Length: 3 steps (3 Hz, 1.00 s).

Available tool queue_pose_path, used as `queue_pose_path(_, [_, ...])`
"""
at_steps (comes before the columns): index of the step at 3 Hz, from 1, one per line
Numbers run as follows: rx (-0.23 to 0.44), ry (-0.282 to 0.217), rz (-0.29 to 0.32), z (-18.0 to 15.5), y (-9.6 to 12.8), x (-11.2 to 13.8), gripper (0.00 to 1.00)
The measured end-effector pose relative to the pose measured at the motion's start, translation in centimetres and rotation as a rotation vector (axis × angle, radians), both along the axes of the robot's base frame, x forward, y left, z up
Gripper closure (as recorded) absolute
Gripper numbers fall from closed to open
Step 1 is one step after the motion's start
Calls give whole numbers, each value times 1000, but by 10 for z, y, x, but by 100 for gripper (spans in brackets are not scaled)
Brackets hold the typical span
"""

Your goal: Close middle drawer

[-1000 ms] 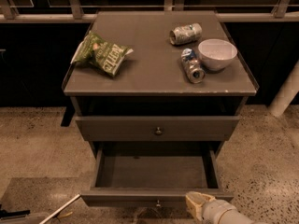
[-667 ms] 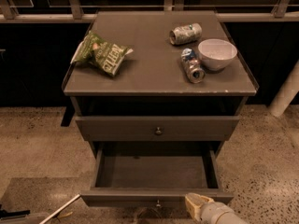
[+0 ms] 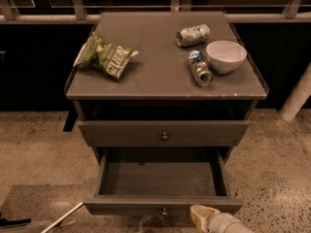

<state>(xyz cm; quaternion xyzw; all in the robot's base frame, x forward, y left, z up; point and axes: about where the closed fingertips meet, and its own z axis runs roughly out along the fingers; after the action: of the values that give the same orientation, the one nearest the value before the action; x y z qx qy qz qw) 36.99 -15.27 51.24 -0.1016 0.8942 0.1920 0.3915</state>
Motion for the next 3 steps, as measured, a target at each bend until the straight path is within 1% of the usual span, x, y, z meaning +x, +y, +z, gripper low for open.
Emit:
queue_pose_path(1, [39,51,22,-27,1,-4,100])
queue_pose_path(2, [66,93,13,-51,-1,-9,100])
queue_pose_path(3, [92,98,-56,-74,-2,-15,100])
